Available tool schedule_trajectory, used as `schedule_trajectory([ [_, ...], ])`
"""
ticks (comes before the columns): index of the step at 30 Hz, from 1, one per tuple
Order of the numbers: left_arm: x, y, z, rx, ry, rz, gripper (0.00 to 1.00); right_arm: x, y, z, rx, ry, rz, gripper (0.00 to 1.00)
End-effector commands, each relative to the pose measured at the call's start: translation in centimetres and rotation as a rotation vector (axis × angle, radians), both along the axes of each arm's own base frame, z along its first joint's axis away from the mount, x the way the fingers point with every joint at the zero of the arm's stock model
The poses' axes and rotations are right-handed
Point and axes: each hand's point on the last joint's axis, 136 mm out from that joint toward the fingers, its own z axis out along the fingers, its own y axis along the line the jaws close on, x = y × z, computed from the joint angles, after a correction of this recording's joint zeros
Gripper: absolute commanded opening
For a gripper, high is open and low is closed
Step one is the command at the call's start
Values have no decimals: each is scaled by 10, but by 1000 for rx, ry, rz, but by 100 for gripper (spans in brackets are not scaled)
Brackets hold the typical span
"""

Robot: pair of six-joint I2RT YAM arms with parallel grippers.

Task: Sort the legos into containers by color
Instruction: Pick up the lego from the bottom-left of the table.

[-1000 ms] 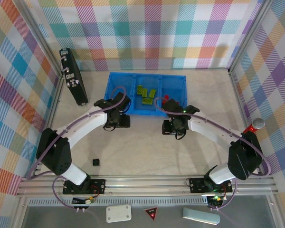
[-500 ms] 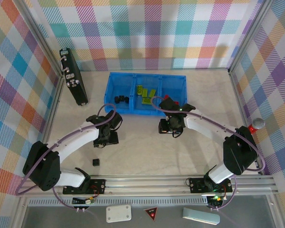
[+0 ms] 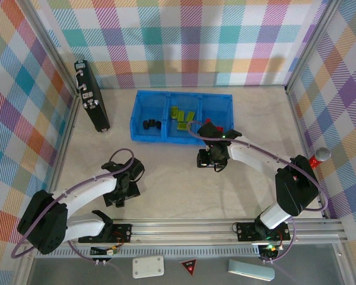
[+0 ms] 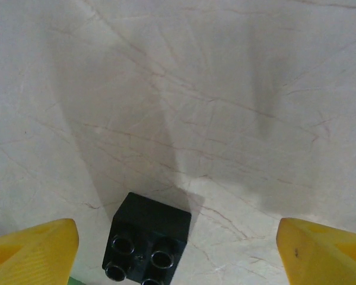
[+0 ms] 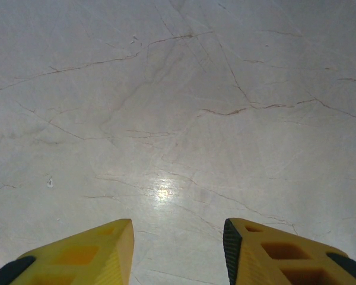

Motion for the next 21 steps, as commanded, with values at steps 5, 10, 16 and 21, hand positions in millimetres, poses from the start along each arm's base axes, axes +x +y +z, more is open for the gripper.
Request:
schedule_trajectory([
  [5,-11,-6,-5,-94,-11,92,84,2,8,5,23,-9,27,46],
  [10,-12,-9,-6,-126,-22,95,75,2,8,5,23,-8,27,46],
  [16,-10,-12,-6,-132,-20,87,65,1,8,6,23,-10,27,46],
  [21,-8,-13,-4,-136,-26,77,57,2,8,5,22,-8,27,46],
])
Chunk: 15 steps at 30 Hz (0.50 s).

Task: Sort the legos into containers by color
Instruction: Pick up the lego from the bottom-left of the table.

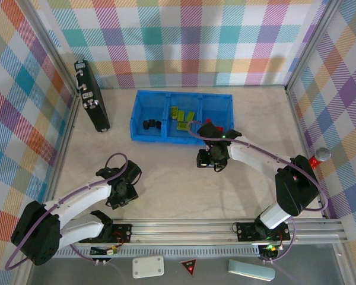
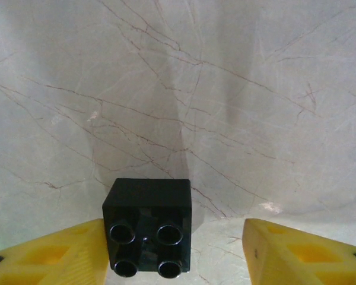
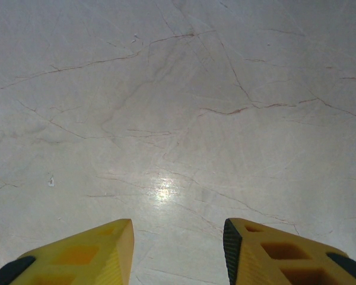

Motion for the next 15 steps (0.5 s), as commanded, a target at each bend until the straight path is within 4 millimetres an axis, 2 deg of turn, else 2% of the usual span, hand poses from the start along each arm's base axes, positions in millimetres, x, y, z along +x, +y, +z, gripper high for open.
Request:
schedule_trajectory([
  [1,1,0,1,-8,4,12,55,3,8,6,20,-13,26,46],
  [4,4,-3,3,-14,-1,4,54,3,9,5,20,-8,28,46],
  [10,8,-9,2,-29,2,-9,43,2,8,4,16,-8,29,46],
  [15,10,-11,4,-34,0,-15,38,2,7,2,10,-3,27,46],
])
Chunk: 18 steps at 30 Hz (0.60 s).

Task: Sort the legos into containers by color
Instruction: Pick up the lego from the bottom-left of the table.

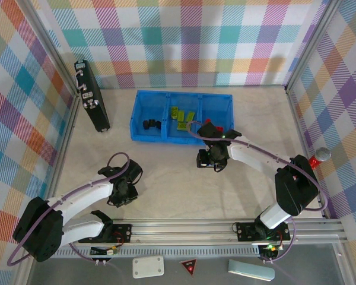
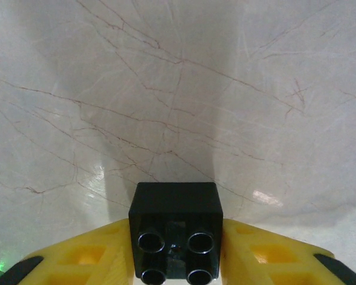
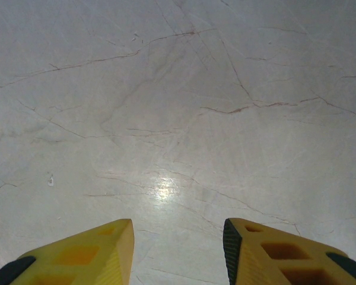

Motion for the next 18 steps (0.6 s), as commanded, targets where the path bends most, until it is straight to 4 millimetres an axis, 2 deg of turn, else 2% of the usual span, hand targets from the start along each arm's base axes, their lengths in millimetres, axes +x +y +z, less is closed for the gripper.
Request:
schedule_trajectory([
  [1,8,-6,7,-25,-14,-3,37,2,6,3,10,-6,26,46],
  [10,24,-11,20,-5,-30,-53,36,0,3,1,-6,-3,22,46],
  [18,62,-21,38,-2,-57,-129,36,-6,-10,2,-39,-6,0,45],
])
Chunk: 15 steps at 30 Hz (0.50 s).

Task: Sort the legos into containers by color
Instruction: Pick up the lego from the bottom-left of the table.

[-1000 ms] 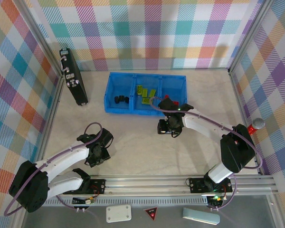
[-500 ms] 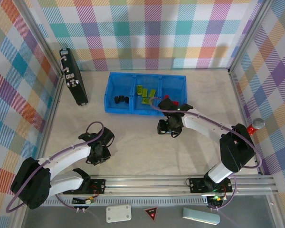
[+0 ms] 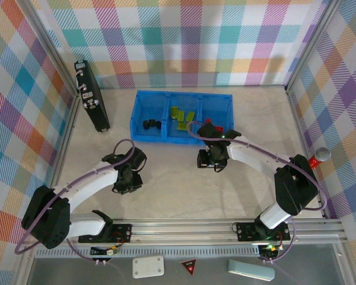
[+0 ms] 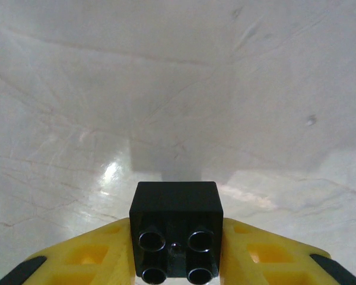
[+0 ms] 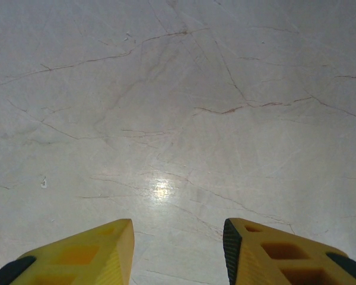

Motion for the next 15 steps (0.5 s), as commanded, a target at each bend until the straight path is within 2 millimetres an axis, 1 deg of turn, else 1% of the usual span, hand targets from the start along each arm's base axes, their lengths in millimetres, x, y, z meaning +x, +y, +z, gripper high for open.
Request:
schedule_trajectory([
  [1,20,-3,13,5,-21,-54,36,-7,-9,3,-27,-6,-1,46],
  [9,73,-19,31,-25,-50,-124,36,-17,-23,7,-48,-15,-36,45],
  [15,117,-22,44,-29,-87,-151,35,-23,-35,12,-63,-29,-60,46],
])
